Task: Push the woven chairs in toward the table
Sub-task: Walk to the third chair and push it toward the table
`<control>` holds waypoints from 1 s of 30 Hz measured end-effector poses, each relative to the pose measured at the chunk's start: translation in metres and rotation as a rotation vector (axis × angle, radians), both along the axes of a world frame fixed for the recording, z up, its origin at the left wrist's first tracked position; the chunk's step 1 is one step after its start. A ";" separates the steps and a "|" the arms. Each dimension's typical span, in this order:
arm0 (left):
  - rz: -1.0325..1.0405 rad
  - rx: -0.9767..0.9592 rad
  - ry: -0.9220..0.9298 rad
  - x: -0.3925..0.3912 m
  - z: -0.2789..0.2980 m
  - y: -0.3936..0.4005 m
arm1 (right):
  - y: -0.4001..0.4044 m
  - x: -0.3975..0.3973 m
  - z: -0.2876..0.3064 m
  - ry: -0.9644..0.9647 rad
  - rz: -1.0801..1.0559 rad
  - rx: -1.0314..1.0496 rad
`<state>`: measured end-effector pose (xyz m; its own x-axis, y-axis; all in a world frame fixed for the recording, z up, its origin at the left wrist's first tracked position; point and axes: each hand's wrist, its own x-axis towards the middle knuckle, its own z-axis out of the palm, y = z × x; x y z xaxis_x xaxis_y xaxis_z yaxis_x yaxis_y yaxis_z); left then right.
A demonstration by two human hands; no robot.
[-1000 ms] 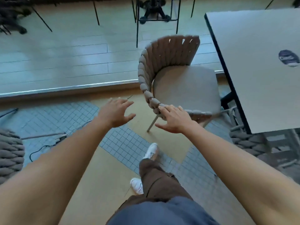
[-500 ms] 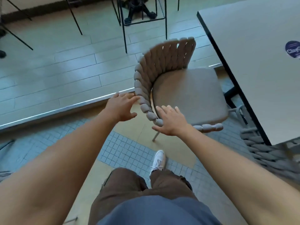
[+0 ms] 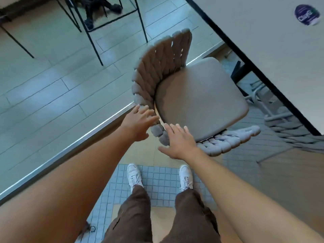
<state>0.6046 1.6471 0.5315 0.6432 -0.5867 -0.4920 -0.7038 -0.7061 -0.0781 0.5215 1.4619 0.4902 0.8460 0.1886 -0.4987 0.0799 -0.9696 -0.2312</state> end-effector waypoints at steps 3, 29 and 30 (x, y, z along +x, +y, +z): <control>-0.152 0.035 -0.023 0.032 -0.026 0.004 | 0.030 0.010 -0.022 -0.043 -0.117 0.036; -0.347 -0.017 -0.015 0.021 -0.070 0.001 | 0.041 -0.035 -0.050 -0.541 -0.013 -0.102; -0.348 -0.031 0.005 0.023 -0.071 0.000 | 0.040 -0.034 -0.049 -0.534 -0.008 -0.103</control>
<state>0.6276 1.6470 0.4601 0.3995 -0.7853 -0.4730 -0.9031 -0.4256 -0.0562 0.4878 1.5019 0.4409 0.9880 0.1537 -0.0149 0.1525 -0.9862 -0.0639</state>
